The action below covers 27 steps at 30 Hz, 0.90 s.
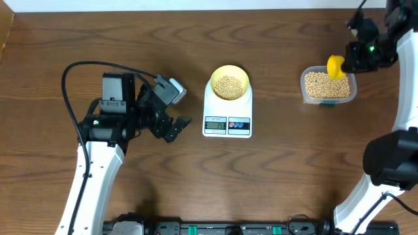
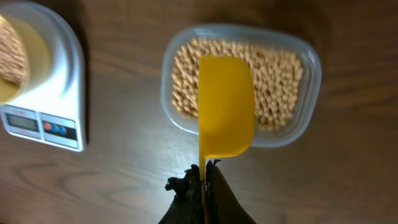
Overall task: Scoop item into bowl and weigh 50g on scale
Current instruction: 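Dip the scoop into the soybeans again with the right gripper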
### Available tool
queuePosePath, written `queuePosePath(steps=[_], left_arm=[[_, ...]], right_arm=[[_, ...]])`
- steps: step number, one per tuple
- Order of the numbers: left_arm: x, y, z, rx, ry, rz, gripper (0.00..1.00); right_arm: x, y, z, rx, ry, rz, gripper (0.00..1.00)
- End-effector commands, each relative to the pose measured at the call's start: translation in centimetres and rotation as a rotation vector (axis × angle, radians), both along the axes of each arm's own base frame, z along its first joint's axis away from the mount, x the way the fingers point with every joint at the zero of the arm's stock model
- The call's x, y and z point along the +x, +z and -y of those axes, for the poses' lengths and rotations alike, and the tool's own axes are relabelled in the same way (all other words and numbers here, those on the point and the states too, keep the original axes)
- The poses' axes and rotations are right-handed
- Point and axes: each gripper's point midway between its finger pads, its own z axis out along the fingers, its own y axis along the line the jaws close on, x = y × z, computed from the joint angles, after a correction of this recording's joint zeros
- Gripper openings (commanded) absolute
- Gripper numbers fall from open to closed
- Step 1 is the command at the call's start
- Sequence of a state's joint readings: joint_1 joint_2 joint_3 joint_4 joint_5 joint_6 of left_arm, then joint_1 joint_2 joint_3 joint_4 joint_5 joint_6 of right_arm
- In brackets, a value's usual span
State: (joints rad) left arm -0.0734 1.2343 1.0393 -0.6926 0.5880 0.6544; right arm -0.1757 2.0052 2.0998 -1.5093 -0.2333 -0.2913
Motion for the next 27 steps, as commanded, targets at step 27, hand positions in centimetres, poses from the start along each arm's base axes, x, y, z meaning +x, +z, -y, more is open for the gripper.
queuePosePath(steps=[27], left_arm=[[-0.1,-0.5,-0.3,0.005,0.009,-0.015,0.98]], right_arm=[[0.7,-10.0,0.0,0.025,-0.065,-0.033,0.01]])
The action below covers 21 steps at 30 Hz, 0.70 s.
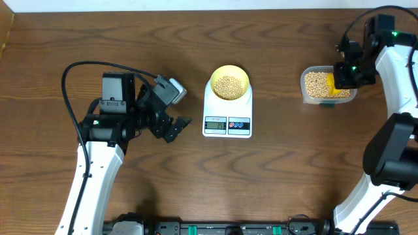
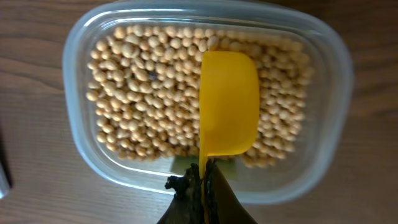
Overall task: Scoop item into bowl and weigh 50g on scale
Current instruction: 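Dip the scoop into the soybeans again with the right gripper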
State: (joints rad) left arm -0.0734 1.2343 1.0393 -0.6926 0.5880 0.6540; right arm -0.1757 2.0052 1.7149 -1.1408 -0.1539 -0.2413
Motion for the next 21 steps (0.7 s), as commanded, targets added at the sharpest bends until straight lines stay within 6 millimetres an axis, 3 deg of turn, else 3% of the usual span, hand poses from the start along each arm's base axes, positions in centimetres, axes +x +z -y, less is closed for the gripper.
queuePosePath(steps=[1,11,21], left_arm=[[-0.1,-0.5,-0.2,0.005,0.009,-0.014,0.98],[-0.1,-0.5,-0.2,0.005,0.009,-0.014,0.97],[-0.1,-0.5,-0.2,0.005,0.009,-0.014,0.97]], right_arm=[[0.0,-0.1,-2.0,0.119,-0.002,0.015,0.01],[-0.3,-0.6,-4.0,0.245,0.001,0.014,0.01],[-0.4,0.1,-3.0,0.384,-0.060,0.036,0.01]])
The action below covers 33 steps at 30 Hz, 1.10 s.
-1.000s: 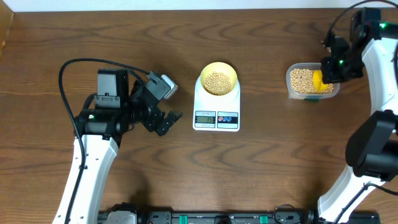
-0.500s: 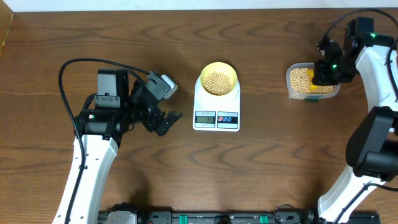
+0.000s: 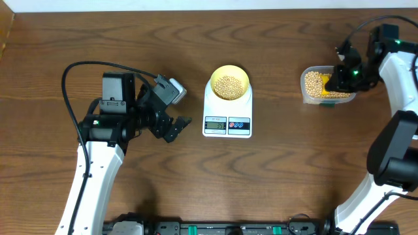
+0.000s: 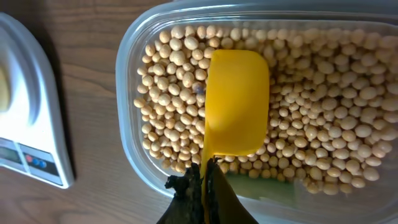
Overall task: Scoop item into bowl and weigh 50g on scale
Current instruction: 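Dip the scoop into the soybeans again with the right gripper, then lift the filled scoop and carry it toward the yellow bowl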
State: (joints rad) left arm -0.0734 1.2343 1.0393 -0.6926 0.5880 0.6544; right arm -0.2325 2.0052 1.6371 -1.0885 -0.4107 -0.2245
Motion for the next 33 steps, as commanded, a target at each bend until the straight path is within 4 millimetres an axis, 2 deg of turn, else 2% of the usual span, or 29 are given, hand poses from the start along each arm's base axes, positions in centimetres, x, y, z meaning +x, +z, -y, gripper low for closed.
queuePosePath(steps=[1,20,25,33], left_arm=[[-0.1,-0.5,-0.2,0.005,0.009,-0.014,0.98],[-0.1,-0.5,-0.3,0.006,0.009,-0.014,0.98],[-0.1,-0.5,-0.2,0.005,0.009,-0.014,0.97],[-0.1,-0.5,-0.2,0.005,0.009,-0.015,0.98]], right_arm=[[-0.1,1.1,-0.8,0.142,-0.033,0.016,0.01],[-1.2,3.5,5.8,0.375,-0.255,0.077,0.01],[-0.9,4.9,5.7,0.467,-0.248,0.136,0.01],[-0.1,7.1,3.9,0.601,-0.196,0.212,0.01]])
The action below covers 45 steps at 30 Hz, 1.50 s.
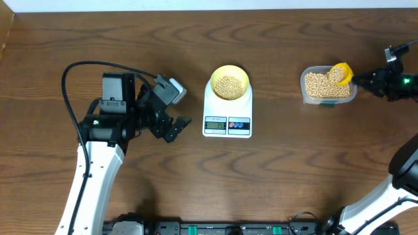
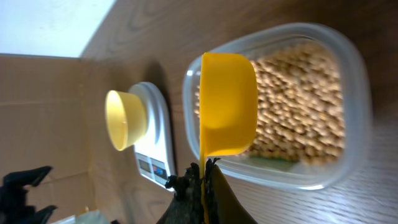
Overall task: Scoop item into bowl and weigh 50g on scale
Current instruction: 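Lift the filled scoop and carry it toward the yellow bowl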
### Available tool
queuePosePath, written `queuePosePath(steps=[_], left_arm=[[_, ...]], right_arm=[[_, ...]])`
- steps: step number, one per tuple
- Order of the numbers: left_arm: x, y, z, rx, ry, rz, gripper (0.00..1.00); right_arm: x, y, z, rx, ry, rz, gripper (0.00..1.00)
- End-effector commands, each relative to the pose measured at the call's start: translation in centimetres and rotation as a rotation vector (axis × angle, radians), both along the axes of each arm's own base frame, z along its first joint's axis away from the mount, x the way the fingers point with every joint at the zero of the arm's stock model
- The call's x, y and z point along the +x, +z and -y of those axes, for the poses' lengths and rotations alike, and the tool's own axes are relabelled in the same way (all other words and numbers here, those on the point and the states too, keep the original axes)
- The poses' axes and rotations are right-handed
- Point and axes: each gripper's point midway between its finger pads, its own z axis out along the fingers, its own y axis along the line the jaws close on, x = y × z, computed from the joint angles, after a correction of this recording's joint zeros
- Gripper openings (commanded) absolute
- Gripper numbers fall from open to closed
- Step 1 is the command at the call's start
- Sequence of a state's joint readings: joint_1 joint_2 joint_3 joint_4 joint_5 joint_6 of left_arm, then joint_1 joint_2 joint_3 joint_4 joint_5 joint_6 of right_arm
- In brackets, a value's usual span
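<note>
My right gripper [image 1: 363, 79] is shut on the handle of a yellow scoop [image 1: 339, 70]. The scoop sits tilted over the right end of the clear container of soybeans [image 1: 321, 85], and beans show inside it from overhead. In the right wrist view the scoop [image 2: 227, 106] hangs over the container [image 2: 298, 124], its handle pinched in the gripper [image 2: 204, 171]. At the table's middle a yellow bowl [image 1: 229, 82] with beans stands on the white scale [image 1: 227, 124]. My left gripper [image 1: 175, 129] hangs open left of the scale, holding nothing.
The bowl [image 2: 124, 119] and the scale [image 2: 152, 146] lie beyond the container in the right wrist view. A black cable [image 1: 78, 68] loops over the left arm. Bare brown wood separates scale and container.
The right arm has swung out to the right and lies low. The scoop, then down among the beans, is now tilted at the container's right end with beans in it.
My right gripper first held the empty scoop above the container. It then hung lower over the beans, and after that lay among them. Now it is raised at the right rim, carrying beans. The left arm, bowl and scale stayed put.
</note>
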State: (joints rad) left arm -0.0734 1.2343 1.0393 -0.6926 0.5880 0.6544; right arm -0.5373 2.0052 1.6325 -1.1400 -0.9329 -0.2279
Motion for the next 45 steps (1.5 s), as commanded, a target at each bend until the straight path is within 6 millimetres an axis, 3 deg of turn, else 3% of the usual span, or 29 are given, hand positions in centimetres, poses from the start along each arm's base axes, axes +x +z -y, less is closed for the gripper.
queuePosePath(steps=[1,12,25,36,45], left_arm=[[-0.1,-0.5,-0.2,0.005,0.009,-0.014,0.97],[-0.1,-0.5,-0.2,0.005,0.009,-0.014,0.98],[-0.1,-0.5,-0.2,0.005,0.009,-0.014,0.98],[-0.1,-0.5,-0.2,0.005,0.009,-0.014,0.98],[-0.1,-0.5,-0.2,0.005,0.009,-0.015,0.98]], right_arm=[[0.5,1.9,-1.9,0.091,0.047,0.092,0.01],[1.3,4.3,-7.6,0.236,0.160,0.153,0.01],[2.2,4.6,-17.4,0.255,0.349,0.143,0.01],[0.9,4.0,-24.2,0.212,0.502,0.135,0.01],[0.1,2.3,-28.1,0.071,0.588,0.136,0.01]])
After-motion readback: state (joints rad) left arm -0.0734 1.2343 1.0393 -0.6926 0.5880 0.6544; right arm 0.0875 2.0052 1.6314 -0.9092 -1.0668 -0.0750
